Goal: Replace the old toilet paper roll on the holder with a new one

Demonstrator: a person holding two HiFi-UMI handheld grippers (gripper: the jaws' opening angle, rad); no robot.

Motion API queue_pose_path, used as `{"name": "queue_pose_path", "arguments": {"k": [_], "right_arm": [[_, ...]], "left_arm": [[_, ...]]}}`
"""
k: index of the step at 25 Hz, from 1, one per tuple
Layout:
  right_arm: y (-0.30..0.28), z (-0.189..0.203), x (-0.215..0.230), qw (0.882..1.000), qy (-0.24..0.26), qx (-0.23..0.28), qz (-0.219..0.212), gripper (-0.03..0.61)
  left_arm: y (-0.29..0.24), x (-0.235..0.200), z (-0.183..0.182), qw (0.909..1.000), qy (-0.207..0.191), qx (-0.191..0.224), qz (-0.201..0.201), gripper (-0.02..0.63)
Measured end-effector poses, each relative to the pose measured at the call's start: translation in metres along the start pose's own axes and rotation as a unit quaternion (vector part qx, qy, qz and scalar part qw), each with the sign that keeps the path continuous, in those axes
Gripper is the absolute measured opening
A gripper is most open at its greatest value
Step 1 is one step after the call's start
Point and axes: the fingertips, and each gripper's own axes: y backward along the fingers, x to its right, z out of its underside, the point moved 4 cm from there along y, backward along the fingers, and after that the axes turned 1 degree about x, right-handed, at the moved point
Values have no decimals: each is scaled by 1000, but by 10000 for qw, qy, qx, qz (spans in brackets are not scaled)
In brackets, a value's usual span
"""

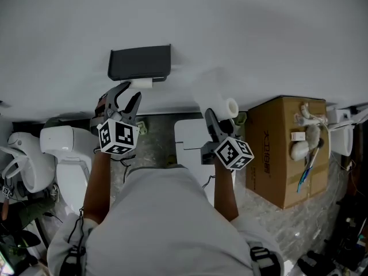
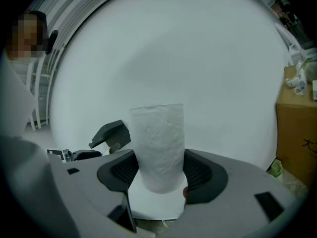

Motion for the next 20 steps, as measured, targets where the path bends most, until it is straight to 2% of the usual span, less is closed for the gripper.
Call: {"name": "queue_pose_path", "arguments": {"k": [4,8,14,20], "right_arm": [[1,-1,9,9999,-55,16,86,285],[1,-4,17,9999,-100,30,133,285],[1,-3,20,9998,-136,27,129,285],[8,-3,28,9995,-233,111,204,285]], "left_arm": [[-8,-2,-5,9991,-386,-61,-174,175],[-16,3,-14,9950,-974,-171,-161,175],[-28,5,-13,9927,-1149,-299,-192,190],[-38,11,-12,9842,-1670,-527,-243,209]]}}
